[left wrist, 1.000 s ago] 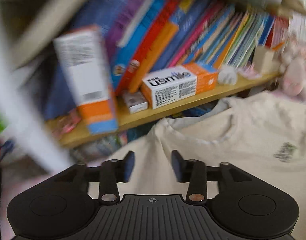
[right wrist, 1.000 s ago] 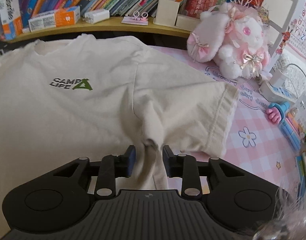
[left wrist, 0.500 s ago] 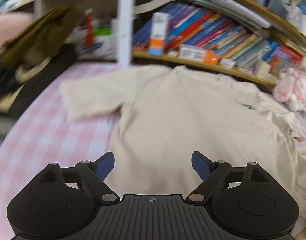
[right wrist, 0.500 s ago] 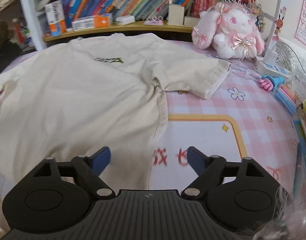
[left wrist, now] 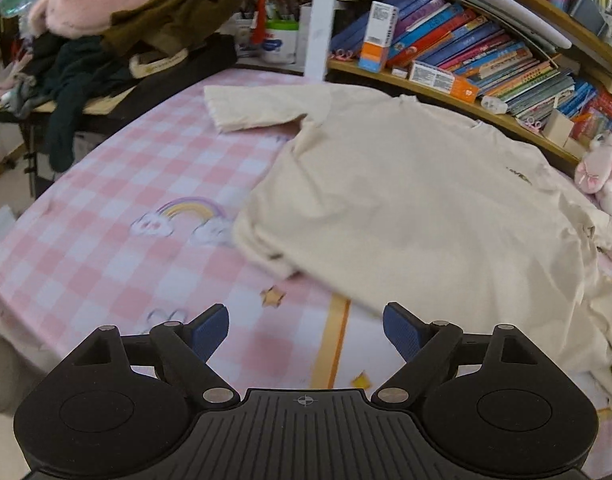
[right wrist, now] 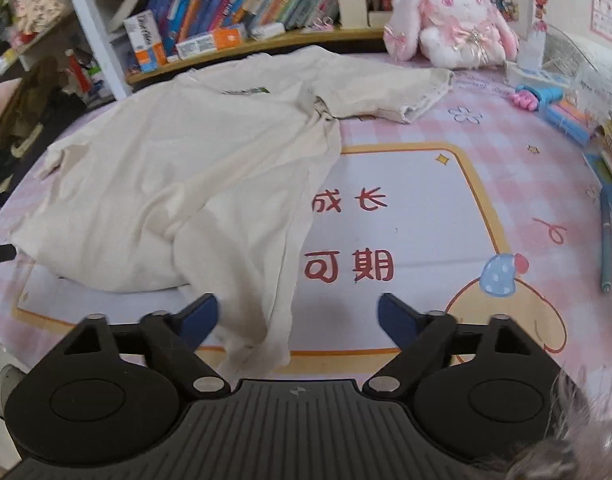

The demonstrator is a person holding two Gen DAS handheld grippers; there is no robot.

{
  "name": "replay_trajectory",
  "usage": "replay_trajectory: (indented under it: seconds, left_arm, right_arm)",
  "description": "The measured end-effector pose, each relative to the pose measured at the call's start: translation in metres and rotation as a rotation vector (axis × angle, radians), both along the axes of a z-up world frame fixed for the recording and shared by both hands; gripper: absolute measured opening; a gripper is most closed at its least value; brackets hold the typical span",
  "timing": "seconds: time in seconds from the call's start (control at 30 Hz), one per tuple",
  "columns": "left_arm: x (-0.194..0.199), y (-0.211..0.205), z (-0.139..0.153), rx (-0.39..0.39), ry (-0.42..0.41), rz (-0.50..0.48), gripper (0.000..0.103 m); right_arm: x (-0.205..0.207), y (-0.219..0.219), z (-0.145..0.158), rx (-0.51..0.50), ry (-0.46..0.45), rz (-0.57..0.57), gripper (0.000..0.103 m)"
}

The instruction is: Fold clothes

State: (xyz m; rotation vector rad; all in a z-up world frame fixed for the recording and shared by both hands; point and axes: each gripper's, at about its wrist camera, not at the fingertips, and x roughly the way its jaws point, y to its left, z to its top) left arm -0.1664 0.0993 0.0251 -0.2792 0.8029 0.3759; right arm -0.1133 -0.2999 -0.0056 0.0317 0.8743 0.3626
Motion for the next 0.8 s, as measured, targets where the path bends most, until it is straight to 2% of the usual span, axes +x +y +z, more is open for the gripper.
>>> replay_trajectory:
  seconds: [0.1, 0.2, 0.27, 0.33, 0.43, 0.53, 0.63, 0.67, 0.73, 0.8]
  left_arm:
    - [-0.004, 0.001, -0.001, 0.046, 0.007, -0.028, 0.086]
    - [0.003, 0.009, -0.003, 0.062, 0.019, -0.048, 0.085]
    - [0.008, 0.015, -0.004, 0.072, 0.027, -0.060, 0.085]
    - [0.016, 0.027, -0.007, 0.061, 0.029, -0.055, 0.085]
    - [0.028, 0.041, -0.011, 0.041, 0.038, -0.073, 0.082]
    - [0.039, 0.055, -0.016, 0.018, 0.050, -0.103, 0.062]
    - [0.050, 0.058, -0.022, -0.027, 0.069, -0.191, 0.045]
    - [0.053, 0.057, -0.021, -0.041, 0.070, -0.228, 0.029]
    - [0.059, 0.056, -0.014, -0.080, 0.077, -0.311, 0.008]
    - [0.065, 0.061, 0.002, -0.144, 0.047, -0.370, 0.008]
  right_arm:
    - [-0.005, 0.005, 0.003, -0.032, -0.047, 0.053, 0.076]
    - [-0.004, 0.014, 0.002, -0.085, -0.069, 0.094, 0.057]
    - [-0.002, 0.015, 0.000, -0.079, -0.055, 0.102, 0.038]
    - [0.000, 0.017, 0.001, -0.060, -0.037, 0.105, 0.025]
    - [0.003, 0.019, 0.003, -0.049, -0.024, 0.089, 0.018]
    - [0.006, 0.022, 0.007, -0.050, -0.020, 0.061, 0.012]
    - [0.009, 0.022, 0.015, -0.039, -0.029, 0.024, 0.008]
    - [0.010, 0.022, 0.016, -0.035, -0.029, 0.012, 0.007]
    - [0.013, 0.024, 0.020, -0.028, -0.024, 0.000, 0.006]
    - [0.016, 0.025, 0.027, 0.006, -0.021, 0.003, 0.005]
